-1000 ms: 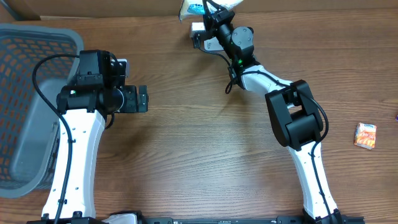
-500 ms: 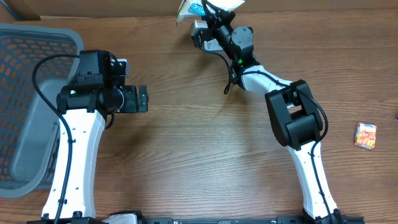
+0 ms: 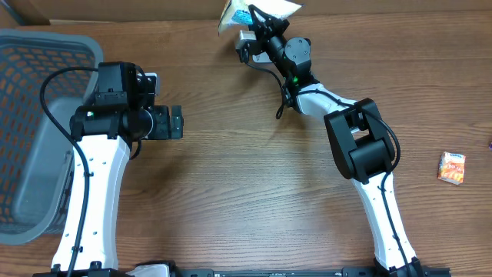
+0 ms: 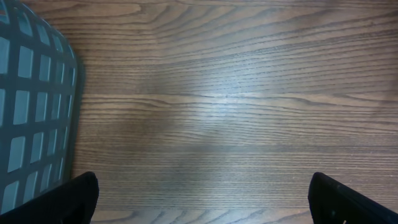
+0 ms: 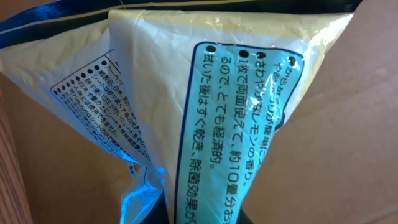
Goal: Scan the item barcode
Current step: 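Raise the bag and hold it in front of the white scanner, then carry the bag right off the table and release it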
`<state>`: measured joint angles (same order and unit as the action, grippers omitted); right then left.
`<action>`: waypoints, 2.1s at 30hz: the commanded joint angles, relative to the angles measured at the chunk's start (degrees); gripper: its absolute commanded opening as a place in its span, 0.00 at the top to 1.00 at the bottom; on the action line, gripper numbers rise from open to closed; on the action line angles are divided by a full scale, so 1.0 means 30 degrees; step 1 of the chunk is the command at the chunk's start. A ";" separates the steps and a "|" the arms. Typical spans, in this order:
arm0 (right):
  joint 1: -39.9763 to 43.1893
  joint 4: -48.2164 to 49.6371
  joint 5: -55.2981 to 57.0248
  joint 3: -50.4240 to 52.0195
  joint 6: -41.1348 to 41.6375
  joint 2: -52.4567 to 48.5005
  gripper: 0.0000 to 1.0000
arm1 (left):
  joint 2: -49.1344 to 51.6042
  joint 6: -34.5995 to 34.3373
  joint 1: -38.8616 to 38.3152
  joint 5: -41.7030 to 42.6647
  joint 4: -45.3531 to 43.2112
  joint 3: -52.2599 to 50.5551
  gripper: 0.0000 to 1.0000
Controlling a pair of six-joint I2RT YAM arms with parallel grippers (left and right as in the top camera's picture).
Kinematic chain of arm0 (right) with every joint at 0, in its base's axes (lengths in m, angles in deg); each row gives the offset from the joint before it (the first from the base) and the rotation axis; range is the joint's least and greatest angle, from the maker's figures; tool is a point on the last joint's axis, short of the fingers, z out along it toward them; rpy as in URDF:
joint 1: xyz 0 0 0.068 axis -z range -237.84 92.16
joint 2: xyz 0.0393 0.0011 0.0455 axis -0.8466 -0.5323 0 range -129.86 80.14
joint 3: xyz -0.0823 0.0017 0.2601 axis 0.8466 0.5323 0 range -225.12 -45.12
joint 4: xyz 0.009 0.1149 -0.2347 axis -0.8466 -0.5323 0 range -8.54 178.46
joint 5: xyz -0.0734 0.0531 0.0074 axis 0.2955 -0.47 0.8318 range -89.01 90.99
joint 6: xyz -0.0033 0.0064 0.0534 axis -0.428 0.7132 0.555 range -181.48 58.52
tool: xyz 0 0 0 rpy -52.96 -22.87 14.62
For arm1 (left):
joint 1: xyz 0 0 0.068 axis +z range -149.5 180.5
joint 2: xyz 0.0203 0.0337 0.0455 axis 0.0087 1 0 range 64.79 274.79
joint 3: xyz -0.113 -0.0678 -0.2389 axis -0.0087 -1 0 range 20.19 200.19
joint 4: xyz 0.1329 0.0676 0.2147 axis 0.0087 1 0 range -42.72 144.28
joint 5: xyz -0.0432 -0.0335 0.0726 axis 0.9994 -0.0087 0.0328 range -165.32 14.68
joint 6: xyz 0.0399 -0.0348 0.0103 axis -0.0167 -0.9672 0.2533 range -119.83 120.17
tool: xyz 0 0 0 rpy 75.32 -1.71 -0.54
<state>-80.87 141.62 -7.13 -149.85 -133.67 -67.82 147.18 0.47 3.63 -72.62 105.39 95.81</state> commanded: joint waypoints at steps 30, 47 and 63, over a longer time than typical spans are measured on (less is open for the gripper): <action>0.6280 -2.7314 2.7744 -0.0576 1.9628 0.8247 0.96 | -0.0138 -0.0175 0.0073 -0.0109 -0.0007 0.0080 0.00; 1.6888 -4.2446 0.8998 0.1858 3.2399 0.8247 0.17 | -0.0138 -0.0175 0.0073 -0.0109 -0.0007 0.0080 0.00; 1.8644 -3.1132 0.0153 0.0291 2.8028 1.7507 0.00 | -0.0233 0.2025 0.0058 -0.1275 -0.9085 0.0197 0.00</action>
<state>-22.49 42.13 2.42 -143.73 -45.65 -27.69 147.20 3.18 3.63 -75.83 83.62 95.70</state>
